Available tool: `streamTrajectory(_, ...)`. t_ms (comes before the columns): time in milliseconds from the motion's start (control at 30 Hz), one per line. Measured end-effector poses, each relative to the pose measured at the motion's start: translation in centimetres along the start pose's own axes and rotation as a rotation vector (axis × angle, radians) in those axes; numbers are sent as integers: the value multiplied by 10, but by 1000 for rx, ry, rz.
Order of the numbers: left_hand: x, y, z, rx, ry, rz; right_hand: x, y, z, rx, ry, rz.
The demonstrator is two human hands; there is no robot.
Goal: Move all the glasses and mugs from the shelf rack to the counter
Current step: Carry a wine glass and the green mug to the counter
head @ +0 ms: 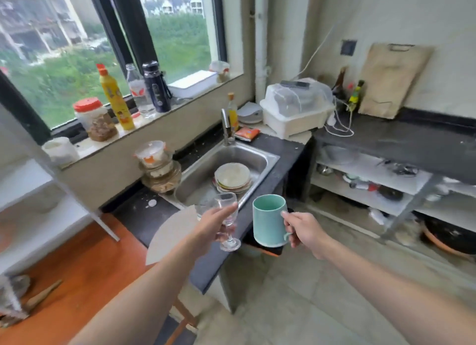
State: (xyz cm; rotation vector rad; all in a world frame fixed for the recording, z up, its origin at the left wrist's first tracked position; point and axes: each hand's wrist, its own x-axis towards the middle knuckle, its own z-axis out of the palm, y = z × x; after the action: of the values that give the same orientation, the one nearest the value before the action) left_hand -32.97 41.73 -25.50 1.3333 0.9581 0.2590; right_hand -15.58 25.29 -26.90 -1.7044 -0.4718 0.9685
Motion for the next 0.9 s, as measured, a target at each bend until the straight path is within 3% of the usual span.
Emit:
streamTrajectory(467, 101, 76, 384, 139, -457, 60, -12, 37, -374, 68, 407, 15)
streamTrajectory(900, 222, 136, 629, 291, -718, 71, 40, 69, -590, 248, 720, 81)
